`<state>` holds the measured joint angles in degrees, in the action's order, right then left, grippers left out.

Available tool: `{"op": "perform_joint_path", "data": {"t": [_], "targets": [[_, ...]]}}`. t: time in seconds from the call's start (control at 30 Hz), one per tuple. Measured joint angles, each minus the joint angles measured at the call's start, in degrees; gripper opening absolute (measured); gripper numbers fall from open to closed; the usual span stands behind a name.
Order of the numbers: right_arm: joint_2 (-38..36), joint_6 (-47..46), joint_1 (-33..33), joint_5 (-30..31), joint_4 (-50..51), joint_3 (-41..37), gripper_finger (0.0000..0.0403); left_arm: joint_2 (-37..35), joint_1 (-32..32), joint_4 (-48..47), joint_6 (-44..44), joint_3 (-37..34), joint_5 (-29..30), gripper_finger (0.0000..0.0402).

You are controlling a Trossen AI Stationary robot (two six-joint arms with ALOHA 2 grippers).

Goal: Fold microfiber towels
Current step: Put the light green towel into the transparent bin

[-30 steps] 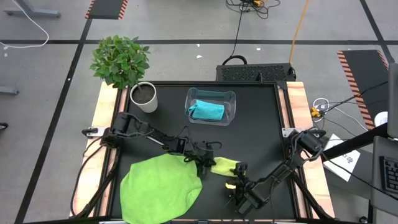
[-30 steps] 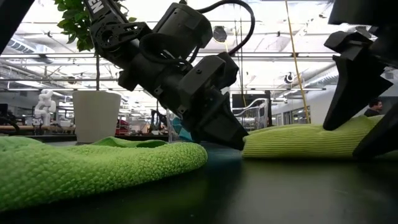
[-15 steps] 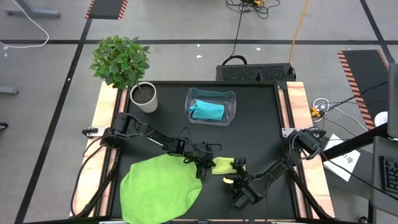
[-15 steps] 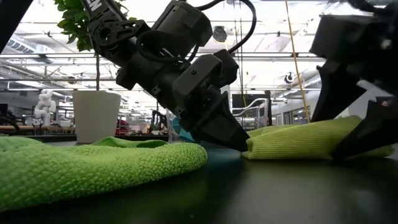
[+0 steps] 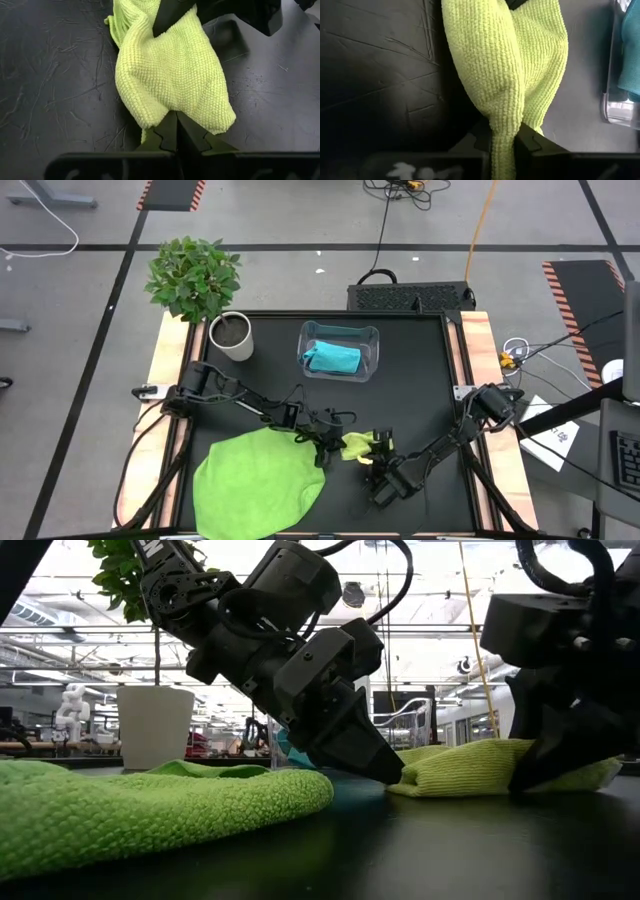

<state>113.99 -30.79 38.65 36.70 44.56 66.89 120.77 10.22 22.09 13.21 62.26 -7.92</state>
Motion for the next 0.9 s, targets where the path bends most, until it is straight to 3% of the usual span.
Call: {"op": "perform_joint_path", "data": {"t": [0.3, 0.47, 0.67, 0.9], "targets": [[-3.21, -0.68, -0.13, 1.80, 2.45, -0.37, 0.0013, -0.96, 0.62, 0.98, -4.34, -0.13, -2.33, 0.0010], [-6.50, -0.86, -0.09, 5.13, 3.91, -0.31, 0.0011, -6.49, 3.48, -1.27, -9.39, -0.05, -4.68, 0.0023], [-10.73, 1.75, -1.74, 8.97, 5.52, -0.26, 0.0010, -13.85, 9.15, -13.77, -9.93, -0.02, -0.48, 0.0064], [-18.85, 9.20, -7.22, 9.45, 6.58, -0.26, 0.0010, -15.05, 14.67, -20.04, -8.60, -0.07, 4.16, 0.0081]]}}
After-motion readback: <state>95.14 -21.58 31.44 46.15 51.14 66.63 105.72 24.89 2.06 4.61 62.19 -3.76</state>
